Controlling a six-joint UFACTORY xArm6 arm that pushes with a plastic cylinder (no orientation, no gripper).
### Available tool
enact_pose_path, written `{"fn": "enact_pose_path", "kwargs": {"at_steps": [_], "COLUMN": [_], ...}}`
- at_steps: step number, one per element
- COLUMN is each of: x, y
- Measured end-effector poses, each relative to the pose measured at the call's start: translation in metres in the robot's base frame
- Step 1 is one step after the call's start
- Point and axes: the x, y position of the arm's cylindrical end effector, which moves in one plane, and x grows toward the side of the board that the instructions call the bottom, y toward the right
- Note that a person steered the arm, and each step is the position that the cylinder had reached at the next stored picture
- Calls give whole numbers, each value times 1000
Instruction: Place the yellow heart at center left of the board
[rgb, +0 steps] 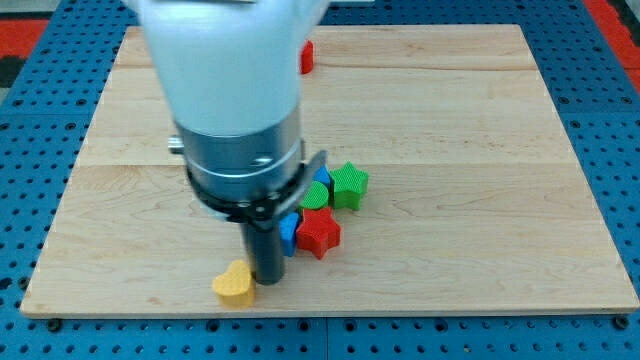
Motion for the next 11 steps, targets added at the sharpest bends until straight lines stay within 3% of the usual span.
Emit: {"fn": "enact_pose_path", "kwargs": {"at_steps": [1, 2, 3, 5, 6, 7, 8, 9, 10, 11], "x": [10, 15, 38, 37, 36, -7, -79, -36, -28, -76], "y": [-7, 62, 55, -13, -74, -140, -142, -121, -151, -181]}}
